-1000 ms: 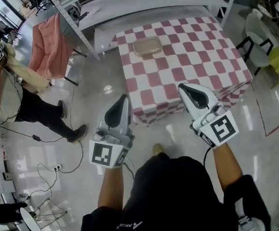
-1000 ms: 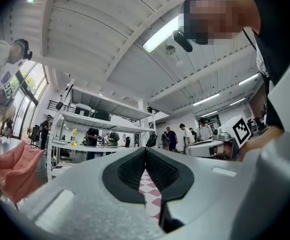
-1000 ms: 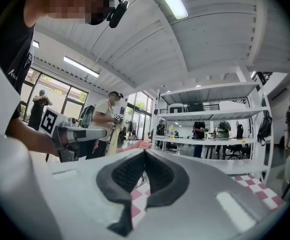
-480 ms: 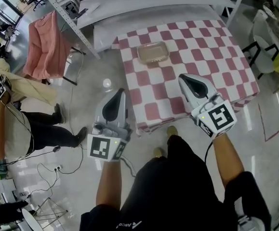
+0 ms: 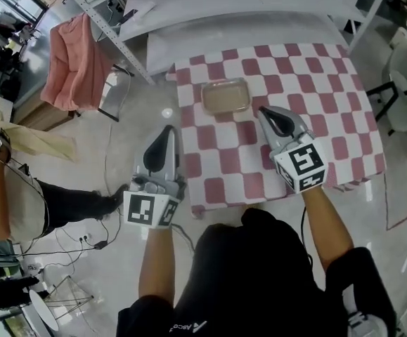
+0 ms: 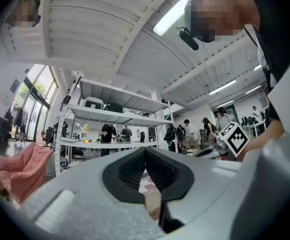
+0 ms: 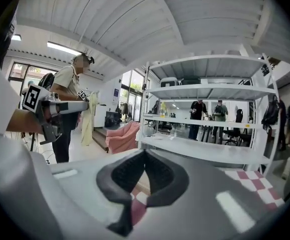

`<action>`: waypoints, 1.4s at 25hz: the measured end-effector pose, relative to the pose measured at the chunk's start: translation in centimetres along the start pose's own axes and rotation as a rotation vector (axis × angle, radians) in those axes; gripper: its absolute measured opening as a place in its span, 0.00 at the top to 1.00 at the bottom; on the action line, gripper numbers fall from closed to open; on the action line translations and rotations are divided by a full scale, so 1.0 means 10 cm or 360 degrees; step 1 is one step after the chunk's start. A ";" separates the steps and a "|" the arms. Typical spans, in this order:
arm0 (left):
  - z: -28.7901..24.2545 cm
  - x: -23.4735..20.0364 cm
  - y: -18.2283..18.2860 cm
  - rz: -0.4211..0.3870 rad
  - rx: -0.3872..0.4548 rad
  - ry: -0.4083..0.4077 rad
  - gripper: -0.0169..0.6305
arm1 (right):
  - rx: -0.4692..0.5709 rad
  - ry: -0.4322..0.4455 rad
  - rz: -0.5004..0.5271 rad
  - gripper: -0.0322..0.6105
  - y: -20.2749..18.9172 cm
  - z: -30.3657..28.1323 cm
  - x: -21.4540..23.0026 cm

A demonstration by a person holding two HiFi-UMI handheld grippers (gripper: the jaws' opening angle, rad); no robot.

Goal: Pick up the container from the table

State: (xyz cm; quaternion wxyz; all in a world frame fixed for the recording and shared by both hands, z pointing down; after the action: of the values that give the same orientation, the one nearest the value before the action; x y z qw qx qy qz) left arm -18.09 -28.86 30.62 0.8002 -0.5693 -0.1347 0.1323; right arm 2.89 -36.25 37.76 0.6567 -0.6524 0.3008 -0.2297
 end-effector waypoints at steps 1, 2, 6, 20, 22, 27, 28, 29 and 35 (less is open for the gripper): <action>-0.06 -0.02 -0.04 0.0001 0.0000 0.0016 0.96 | -0.0025 0.0003 -0.0011 0.95 -0.06 -0.07 0.08; -0.12 -0.05 -0.09 0.0002 -0.0001 0.0032 0.96 | -0.0051 0.0004 -0.0024 0.95 -0.13 -0.15 0.17; -0.30 -0.16 -0.28 0.0012 -0.0036 0.0057 0.96 | -0.0172 0.0002 -0.0082 0.95 -0.38 -0.44 0.40; -0.64 -0.53 -0.76 0.0102 -0.0135 -0.0019 0.96 | -0.0614 -0.0063 -0.0572 0.78 -1.37 -1.18 0.75; -0.66 -0.56 -0.83 0.0112 -0.0154 -0.0023 0.96 | -0.0644 -0.0098 -0.0693 0.77 -1.49 -1.23 0.80; -0.68 -0.61 -0.95 0.0134 -0.0190 -0.0026 0.96 | -0.0729 -0.0146 -0.0921 0.77 -1.73 -1.30 0.87; -0.69 -0.62 -0.97 0.0138 -0.0196 -0.0025 0.96 | -0.0746 -0.0147 -0.0939 0.77 -1.76 -1.31 0.88; -0.69 -0.62 -0.99 0.0141 -0.0200 -0.0025 0.96 | -0.0756 -0.0146 -0.0958 0.77 -1.79 -1.32 0.88; -0.70 -0.62 -1.05 0.0151 -0.0213 -0.0020 0.96 | -0.0762 -0.0127 -0.1176 0.77 -1.86 -1.33 0.92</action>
State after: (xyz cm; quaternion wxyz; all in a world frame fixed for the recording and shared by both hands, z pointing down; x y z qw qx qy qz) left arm -20.71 -40.61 37.94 0.7523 -0.6263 -0.1212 0.1644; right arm 1.91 -52.96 55.81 0.3719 -0.8582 0.0663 -0.3476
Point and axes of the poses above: the fingertips, and each gripper's own axes: z backward along the fingers, x to its right, y out of its top, the point moved 3 cm from there along z, backward along the fingers, and after that the axes turned 10 degrees about x, right-handed, at the moved point
